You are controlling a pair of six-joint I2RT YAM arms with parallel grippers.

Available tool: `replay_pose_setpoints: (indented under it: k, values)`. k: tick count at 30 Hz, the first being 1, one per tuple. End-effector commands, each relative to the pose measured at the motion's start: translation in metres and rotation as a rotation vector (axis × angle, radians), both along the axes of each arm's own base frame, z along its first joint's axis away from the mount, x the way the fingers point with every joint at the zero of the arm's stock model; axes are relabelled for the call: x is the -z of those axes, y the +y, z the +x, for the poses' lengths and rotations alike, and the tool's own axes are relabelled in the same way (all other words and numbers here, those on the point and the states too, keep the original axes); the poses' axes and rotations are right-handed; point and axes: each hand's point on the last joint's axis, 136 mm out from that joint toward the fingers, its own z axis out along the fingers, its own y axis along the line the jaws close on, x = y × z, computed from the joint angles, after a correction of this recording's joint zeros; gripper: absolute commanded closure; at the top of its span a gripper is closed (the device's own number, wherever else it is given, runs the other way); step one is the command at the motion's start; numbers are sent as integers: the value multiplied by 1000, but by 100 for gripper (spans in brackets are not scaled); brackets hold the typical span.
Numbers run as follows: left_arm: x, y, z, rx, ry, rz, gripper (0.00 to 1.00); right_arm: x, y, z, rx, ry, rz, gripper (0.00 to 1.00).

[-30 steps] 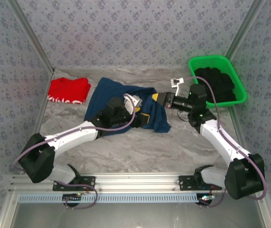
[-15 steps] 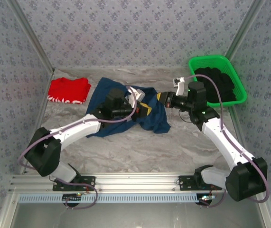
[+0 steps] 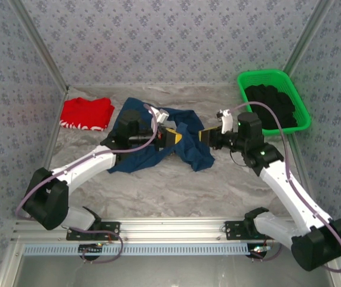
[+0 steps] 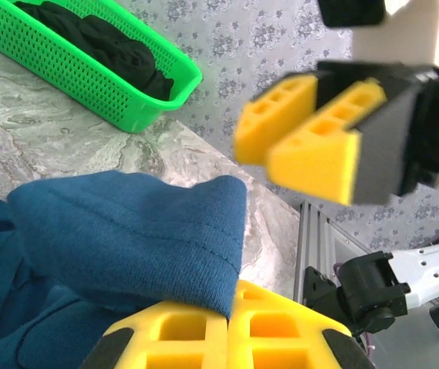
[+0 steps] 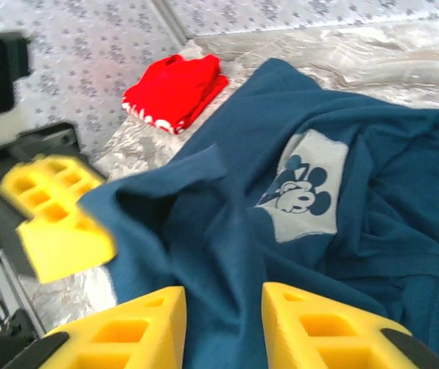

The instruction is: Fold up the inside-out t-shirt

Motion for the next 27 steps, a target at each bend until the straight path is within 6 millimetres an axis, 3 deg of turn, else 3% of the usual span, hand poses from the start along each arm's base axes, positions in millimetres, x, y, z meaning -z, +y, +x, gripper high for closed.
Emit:
replay_pose_setpoints:
  k: [1,8,15,27]
  values:
    - [-19,3,-3,-2,-34,-45,100,15,16,-19,-98,-5,-9,63]
    - [-18,3,-3,-5,-32,-40,100,29,43,-14,-152,-23,-84,67]
    - [-18,4,-5,-5,-34,-35,100,42,46,3,-128,-12,-134,67]
    - [-19,5,-6,-1,-46,-32,100,38,47,17,-98,-36,-167,62]
